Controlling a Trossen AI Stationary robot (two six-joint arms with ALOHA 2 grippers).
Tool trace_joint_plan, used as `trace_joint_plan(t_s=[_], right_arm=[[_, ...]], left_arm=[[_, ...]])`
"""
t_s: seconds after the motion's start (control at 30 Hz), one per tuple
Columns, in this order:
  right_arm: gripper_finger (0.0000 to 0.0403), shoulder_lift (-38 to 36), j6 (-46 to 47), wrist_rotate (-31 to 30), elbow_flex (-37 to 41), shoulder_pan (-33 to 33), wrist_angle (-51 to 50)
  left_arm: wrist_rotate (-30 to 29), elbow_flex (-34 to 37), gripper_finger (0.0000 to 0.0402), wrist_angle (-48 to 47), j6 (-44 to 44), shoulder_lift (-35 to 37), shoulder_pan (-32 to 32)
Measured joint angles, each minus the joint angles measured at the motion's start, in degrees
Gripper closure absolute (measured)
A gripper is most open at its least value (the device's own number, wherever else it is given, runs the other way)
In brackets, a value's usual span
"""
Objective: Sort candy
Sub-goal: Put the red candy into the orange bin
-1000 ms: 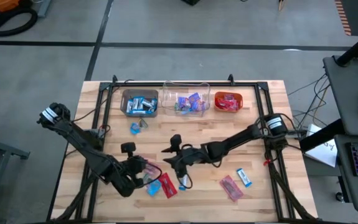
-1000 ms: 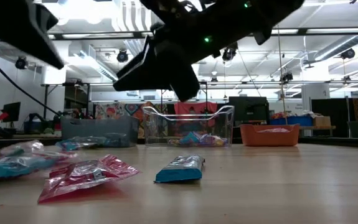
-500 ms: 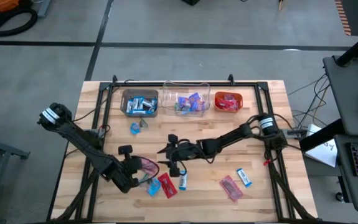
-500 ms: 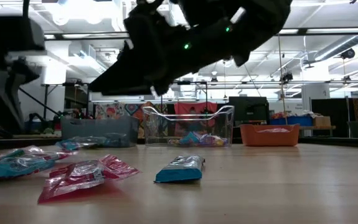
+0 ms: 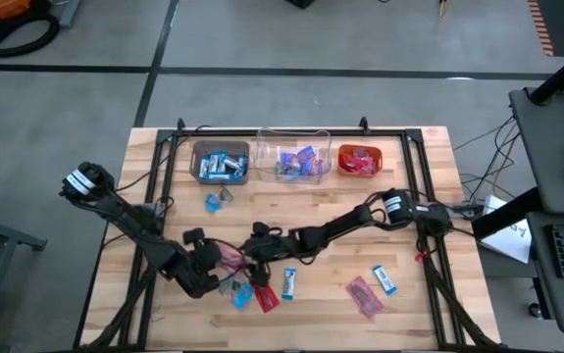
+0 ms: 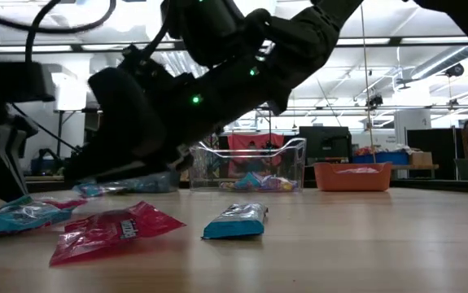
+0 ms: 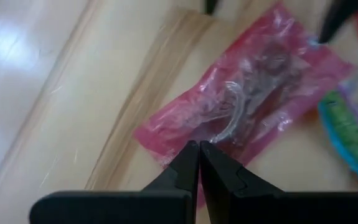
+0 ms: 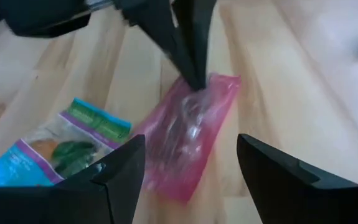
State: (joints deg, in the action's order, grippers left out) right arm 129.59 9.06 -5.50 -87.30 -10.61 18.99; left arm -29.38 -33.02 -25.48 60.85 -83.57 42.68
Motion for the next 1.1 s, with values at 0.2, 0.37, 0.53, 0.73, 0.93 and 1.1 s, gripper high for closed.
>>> trace_joint_plan(t_s=[0.2,0.37,0.53,0.73,0.93,1.1], right_arm=[[0.0170,0.8,2.1,0.0,-0.3,0.2,-1.1],[0.0181,0.8,2.5,0.0,-0.4,0.1,-0.3],[0.0183,2.3,2.5,-1.3,-0.7,0.1,0.2],[0.0184,4.6,2.7,-2.0,-0.8,0.2,1.4],[0.0192,4.8,2.4,-1.8,-0.9,0.5,1.2],[0.0258,4.8,1.8,-1.2,-1.1,0.9,0.9]], left_arm=[[-1.6,2.1,0.0402,1.4,4.5,-0.1,0.0],[-3.7,2.0,0.0402,3.0,4.7,-1.1,0.0],[-7.2,2.0,0.0402,8.5,6.1,-3.1,0.0],[-9.9,1.9,0.0402,12.9,6.0,-6.8,-0.1],[-12.2,1.2,0.0402,13.3,5.4,-8.4,-0.2],[-12.1,1.2,0.0402,12.7,4.7,-7.8,-0.2]])
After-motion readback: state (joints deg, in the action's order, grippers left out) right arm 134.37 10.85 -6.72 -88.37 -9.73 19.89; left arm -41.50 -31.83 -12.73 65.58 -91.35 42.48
